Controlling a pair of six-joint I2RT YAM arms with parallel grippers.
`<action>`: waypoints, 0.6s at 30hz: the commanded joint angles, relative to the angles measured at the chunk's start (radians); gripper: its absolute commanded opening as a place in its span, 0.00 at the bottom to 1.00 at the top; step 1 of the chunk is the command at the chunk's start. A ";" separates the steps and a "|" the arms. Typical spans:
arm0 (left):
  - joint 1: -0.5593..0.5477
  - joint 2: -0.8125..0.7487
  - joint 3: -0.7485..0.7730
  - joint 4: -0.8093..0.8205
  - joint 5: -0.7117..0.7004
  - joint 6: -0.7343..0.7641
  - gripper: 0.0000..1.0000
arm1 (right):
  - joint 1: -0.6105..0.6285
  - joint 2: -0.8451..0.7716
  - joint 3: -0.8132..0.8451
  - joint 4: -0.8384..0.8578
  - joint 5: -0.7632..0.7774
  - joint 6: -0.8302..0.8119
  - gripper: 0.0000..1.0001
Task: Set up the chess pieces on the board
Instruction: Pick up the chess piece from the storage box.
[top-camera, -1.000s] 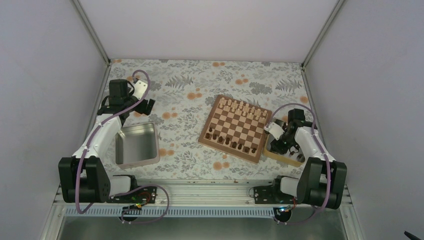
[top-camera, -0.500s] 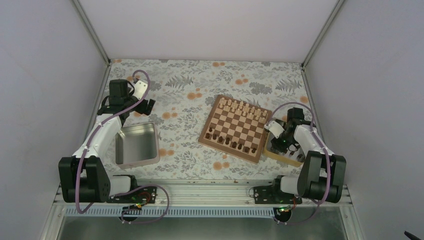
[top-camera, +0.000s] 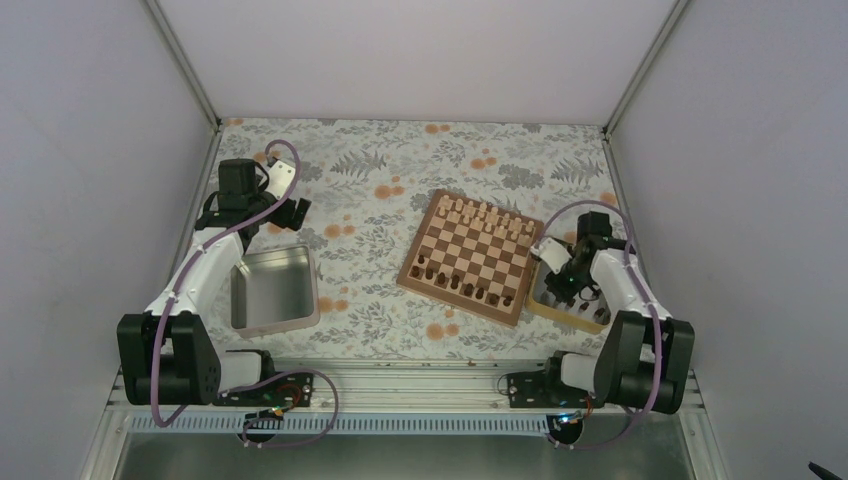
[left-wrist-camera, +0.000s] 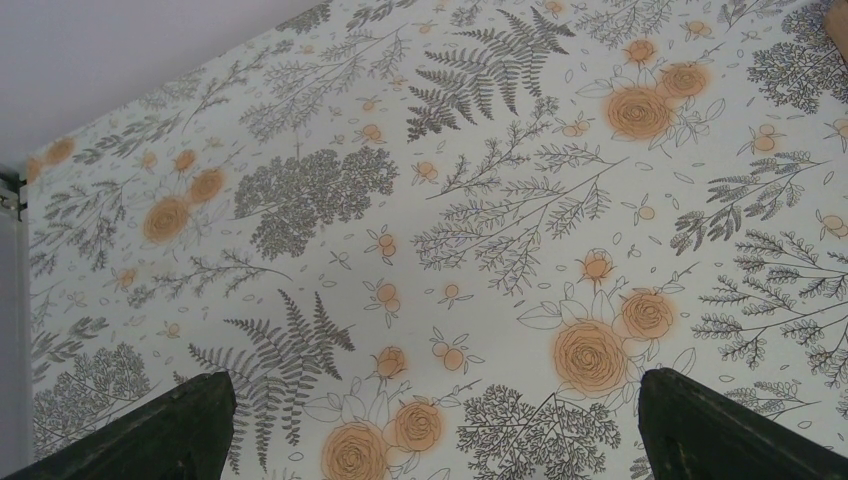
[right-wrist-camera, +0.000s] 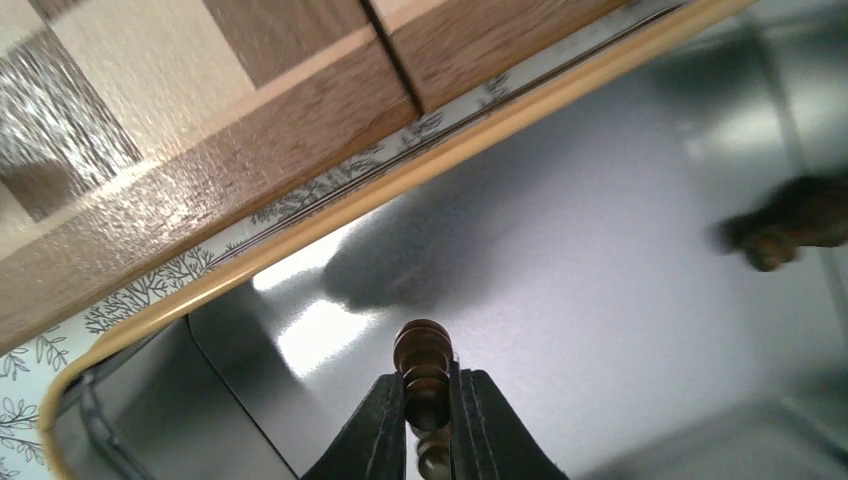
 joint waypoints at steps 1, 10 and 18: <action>0.005 0.007 -0.004 0.007 0.023 0.007 1.00 | -0.006 -0.051 0.076 -0.054 -0.007 -0.002 0.09; 0.005 0.001 -0.004 0.006 0.021 0.005 1.00 | 0.020 -0.059 0.225 -0.158 -0.031 0.002 0.09; 0.005 0.000 -0.002 0.008 0.004 0.002 1.00 | 0.305 0.032 0.399 -0.208 -0.035 0.116 0.10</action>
